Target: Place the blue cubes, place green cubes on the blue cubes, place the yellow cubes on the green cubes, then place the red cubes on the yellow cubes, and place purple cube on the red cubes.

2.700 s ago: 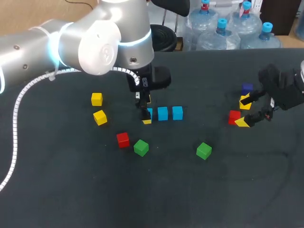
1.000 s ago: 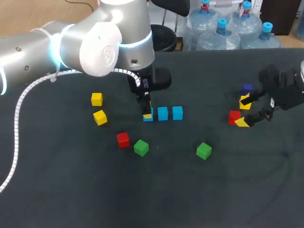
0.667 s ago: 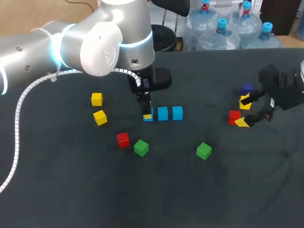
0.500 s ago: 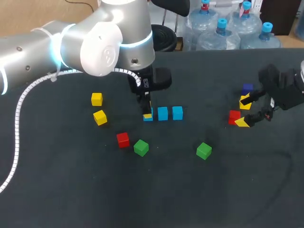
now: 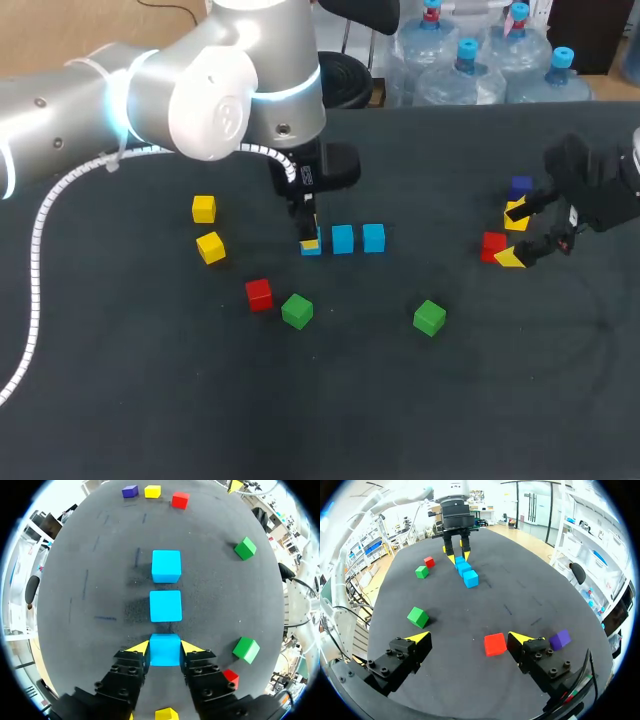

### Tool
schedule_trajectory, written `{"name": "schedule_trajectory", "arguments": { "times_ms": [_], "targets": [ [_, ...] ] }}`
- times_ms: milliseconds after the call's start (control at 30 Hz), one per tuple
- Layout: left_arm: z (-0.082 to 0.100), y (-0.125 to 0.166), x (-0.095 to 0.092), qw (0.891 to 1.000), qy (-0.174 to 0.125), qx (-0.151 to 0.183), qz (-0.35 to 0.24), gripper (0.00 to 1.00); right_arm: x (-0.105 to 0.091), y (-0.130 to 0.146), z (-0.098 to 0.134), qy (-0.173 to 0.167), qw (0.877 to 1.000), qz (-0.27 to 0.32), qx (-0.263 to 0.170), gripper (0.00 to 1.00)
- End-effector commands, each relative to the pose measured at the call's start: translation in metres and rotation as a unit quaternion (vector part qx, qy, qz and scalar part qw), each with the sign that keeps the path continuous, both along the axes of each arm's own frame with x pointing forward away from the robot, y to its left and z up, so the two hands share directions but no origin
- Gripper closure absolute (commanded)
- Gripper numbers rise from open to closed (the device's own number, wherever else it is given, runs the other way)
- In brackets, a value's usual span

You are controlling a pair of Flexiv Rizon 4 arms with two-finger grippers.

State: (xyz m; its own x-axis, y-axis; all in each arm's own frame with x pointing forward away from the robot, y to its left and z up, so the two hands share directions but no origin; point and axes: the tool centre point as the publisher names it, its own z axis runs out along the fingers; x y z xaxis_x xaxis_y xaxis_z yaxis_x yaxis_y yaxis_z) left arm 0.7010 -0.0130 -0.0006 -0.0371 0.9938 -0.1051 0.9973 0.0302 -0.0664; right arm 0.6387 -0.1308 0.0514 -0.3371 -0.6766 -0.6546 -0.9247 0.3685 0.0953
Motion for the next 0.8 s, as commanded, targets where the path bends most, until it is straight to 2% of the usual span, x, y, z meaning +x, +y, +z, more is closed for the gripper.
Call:
{"name": "schedule_trajectory", "arguments": {
  "times_ms": [33,267,300,367,400,800],
  "targets": [
    [0.0,0.0,0.001,1.0,0.001,0.002,0.001,0.63,0.0,0.0,0.0,0.0,1.0,0.0,0.0,0.0],
    [-0.001,0.0,0.001,1.0,0.003,0.002,0.001,0.54,0.0,0.0,0.0,0.0,1.0,0.0,0.0,0.0],
    [-0.001,0.0,0.001,1.0,0.003,0.002,0.002,0.31,0.0,0.0,0.0,0.0,1.0,0.0,0.0,0.0],
    [-0.001,0.0,0.001,1.0,0.005,0.003,0.003,0.05,0.0,0.0,0.0,0.0,1.0,0.0,0.0,0.0],
    [-0.001,0.0,0.001,1.0,0.005,0.003,0.004,0.0,0.0,0.0,0.0,0.0,1.0,0.0,0.0,0.0],
    [0.013,0.007,-0.002,1.0,-0.004,0.0,0.013,0.0,0.0,0.0,0.0,0.0,1.0,0.0,0.0,0.0]
  ]
}}
